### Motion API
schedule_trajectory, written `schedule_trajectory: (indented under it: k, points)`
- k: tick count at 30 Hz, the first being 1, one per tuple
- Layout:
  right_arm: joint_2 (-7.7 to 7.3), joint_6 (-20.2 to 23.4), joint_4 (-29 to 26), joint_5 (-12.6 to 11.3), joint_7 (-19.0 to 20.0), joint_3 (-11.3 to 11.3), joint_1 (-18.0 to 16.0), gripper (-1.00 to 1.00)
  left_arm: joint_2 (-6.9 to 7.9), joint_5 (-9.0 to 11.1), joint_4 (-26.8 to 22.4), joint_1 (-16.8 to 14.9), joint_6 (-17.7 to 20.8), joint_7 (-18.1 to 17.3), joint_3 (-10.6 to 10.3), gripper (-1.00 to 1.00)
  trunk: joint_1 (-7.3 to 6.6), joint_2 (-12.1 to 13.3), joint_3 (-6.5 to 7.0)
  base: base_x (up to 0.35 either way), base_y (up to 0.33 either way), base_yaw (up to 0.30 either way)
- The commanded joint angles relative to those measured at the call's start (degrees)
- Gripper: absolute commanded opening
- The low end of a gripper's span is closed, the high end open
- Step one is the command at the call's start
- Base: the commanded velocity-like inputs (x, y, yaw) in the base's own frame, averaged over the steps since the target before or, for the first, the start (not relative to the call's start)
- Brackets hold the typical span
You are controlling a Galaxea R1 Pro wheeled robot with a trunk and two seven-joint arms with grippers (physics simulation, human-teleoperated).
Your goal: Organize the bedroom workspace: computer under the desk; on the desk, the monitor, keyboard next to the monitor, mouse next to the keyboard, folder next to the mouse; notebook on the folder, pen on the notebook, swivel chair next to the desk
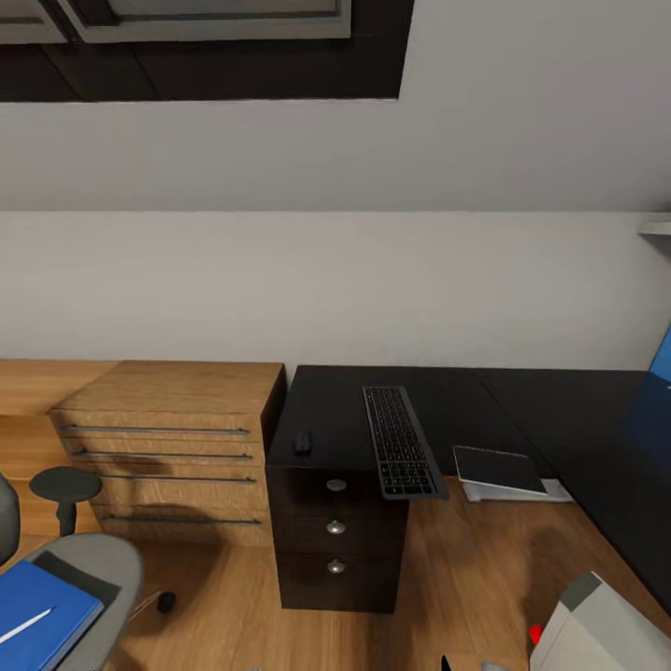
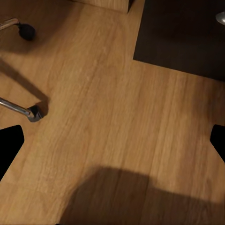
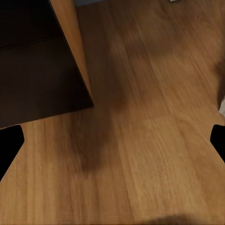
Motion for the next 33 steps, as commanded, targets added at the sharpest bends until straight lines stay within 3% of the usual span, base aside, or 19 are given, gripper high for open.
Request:
schedule_trajectory:
  k: [1,4,8,9,10,11,20,24,30,33]
  points:
    - [-0.02,-0.2,-0.3,-0.6,-0.1,0.5,0.0,1.0,-0.04,0.6,0.1,-0.1,-0.5,0.1,0.0,1.0,0.22,-0.4,-0.24,0.0,0.0,0.0]
    - [-0.08,0.1,-1.7,-1.0,0.1,0.5,-0.1,1.0,-0.28,0.5,0.2,-0.1,-0.4,-0.1,1.6,1.0,0.88,-1.7,-0.78,0.0,0.0,0.0]
    - [-0.13,2.1,-5.5,-3.5,0.6,0.2,-0.2,1.0,-1.05,0.3,0.2,-0.1,1.1,-0.3,6.1,1.0,1.76,-3.3,-1.5,0.0,0.0,0.0]
    - [-0.23,4.1,-7.9,-6.2,0.7,-0.2,-0.3,1.0,-1.58,0.2,-0.2,-0.1,3.2,-0.4,9.0,1.0,1.98,-3.7,-1.68,0.0,0.0,0.0]
    - [-0.3,5.4,-9.3,-7.8,0.8,-0.5,-0.3,1.0,-1.86,0.2,-0.6,-0.1,4.7,-0.5,10.5,1.0,2.2,-4.1,-1.86,0.0,0.0,0.0]
    - [-0.45,8.6,-12.1,-11.8,1.1,-1.2,-0.6,1.0,-2.29,0.1,-1.7,-0.1,8.4,-0.6,13.7,1.0,2.42,-4.5,-2.04,0.0,0.0,0.0]
    - [-2.27,26.3,-24.1,-33.1,3.7,-3.8,-2.3,1.0,-3.68,-0.1,-12.5,-0.1,24.2,-0.4,26.8,1.0,4.4,-8.1,-3.66,0.0,0.0,0.0]
    - [-3.03,33.4,-28.8,-41.4,4.9,-4.2,-3.0,1.0,-4.62,-0.2,-16.7,-0.1,28.7,-0.5,30.6,1.0,5.27,-9.7,-4.37,0.0,0.0,0.0]
    - [-3.52,38.9,-32.7,-52.6,5.6,-4.4,-6.0,1.0,-7.17,-0.2,-21.8,-0.3,33.3,-0.3,33.3,1.0,6.59,-12.1,-5.45,0.0,0.0,0.0]
    - [-3.84,40.4,-34.3,-55.4,5.7,-4.4,-8.0,1.0,-7.95,-0.3,-24.9,-0.3,34.2,-0.2,34.5,1.0,7.25,-13.3,-5.99,0.0,0.0,0.0]
